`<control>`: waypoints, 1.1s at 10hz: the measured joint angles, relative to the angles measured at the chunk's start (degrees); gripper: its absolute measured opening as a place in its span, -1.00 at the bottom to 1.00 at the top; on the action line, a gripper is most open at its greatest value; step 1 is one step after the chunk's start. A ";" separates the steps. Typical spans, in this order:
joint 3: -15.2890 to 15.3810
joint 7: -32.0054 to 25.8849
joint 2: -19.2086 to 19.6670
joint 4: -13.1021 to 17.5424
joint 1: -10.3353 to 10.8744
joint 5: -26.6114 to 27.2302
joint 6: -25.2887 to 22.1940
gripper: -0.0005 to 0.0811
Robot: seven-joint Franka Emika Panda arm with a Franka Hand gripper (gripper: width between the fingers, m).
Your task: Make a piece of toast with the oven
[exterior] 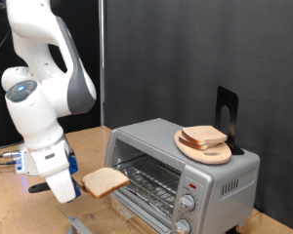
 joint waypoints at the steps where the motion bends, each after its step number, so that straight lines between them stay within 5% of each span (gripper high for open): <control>1: 0.12 0.93 -0.55 0.78 0.15 -0.28 -0.24 -0.03; 8: 0.91 11.36 -1.74 2.18 0.43 -0.91 2.50 -0.03; 11: 1.34 16.44 -1.32 1.60 1.46 -8.19 3.43 -0.03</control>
